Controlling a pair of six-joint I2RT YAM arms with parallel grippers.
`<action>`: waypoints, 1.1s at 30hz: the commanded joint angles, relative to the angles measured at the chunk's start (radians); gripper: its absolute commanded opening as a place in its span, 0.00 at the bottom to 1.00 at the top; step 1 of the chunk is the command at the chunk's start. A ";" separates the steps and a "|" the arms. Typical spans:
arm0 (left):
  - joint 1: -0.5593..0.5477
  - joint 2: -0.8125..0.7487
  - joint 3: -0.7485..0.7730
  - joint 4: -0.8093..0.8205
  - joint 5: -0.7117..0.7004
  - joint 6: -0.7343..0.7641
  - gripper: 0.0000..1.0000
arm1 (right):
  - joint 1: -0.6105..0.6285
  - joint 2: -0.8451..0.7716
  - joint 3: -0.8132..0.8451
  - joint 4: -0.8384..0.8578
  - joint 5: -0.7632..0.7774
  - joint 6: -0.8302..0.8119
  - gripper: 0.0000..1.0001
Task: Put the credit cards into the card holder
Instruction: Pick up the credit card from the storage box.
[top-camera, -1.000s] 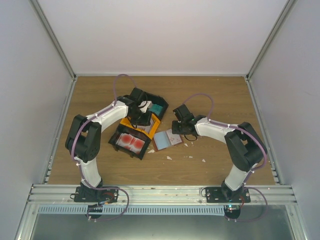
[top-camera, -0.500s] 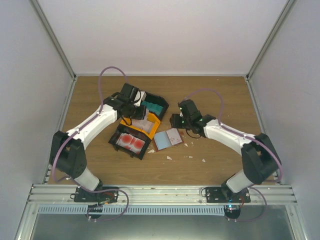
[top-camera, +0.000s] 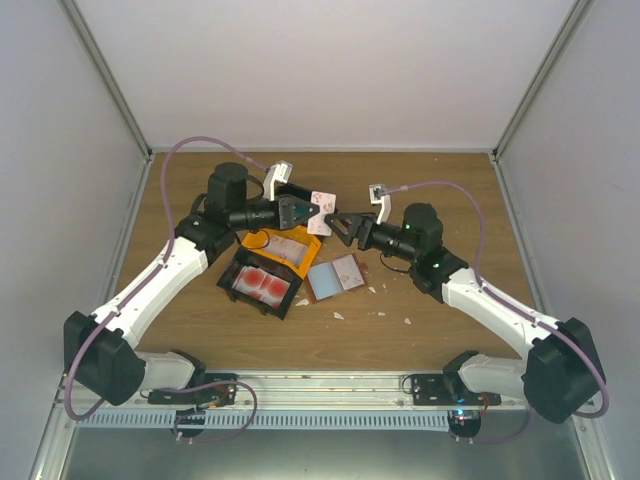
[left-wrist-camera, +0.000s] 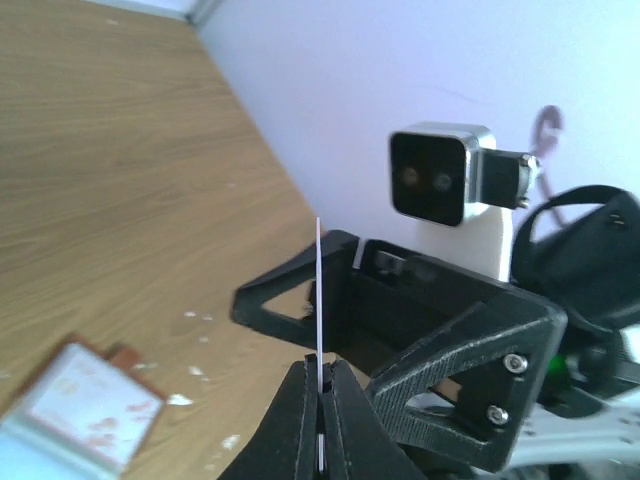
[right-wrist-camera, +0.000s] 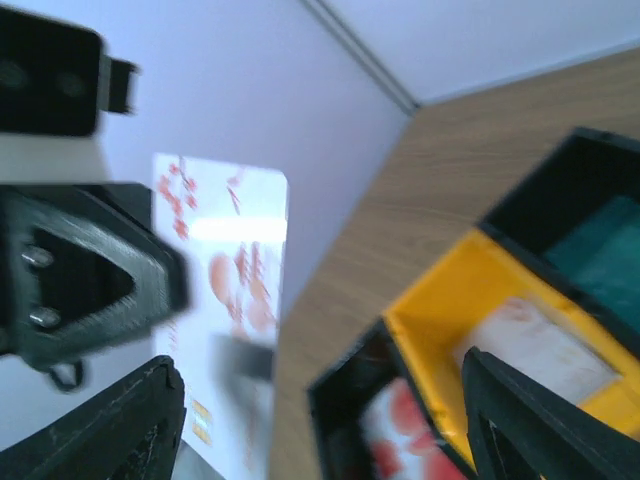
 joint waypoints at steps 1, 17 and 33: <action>0.000 -0.032 -0.057 0.229 0.226 -0.171 0.00 | -0.005 -0.018 -0.017 0.225 -0.171 0.130 0.68; -0.001 -0.088 -0.148 0.150 0.115 -0.149 0.20 | -0.010 -0.045 -0.067 0.258 -0.208 0.145 0.00; -0.355 0.022 -0.373 0.011 -0.579 -0.145 0.79 | -0.234 -0.089 -0.129 -0.362 -0.080 -0.163 0.01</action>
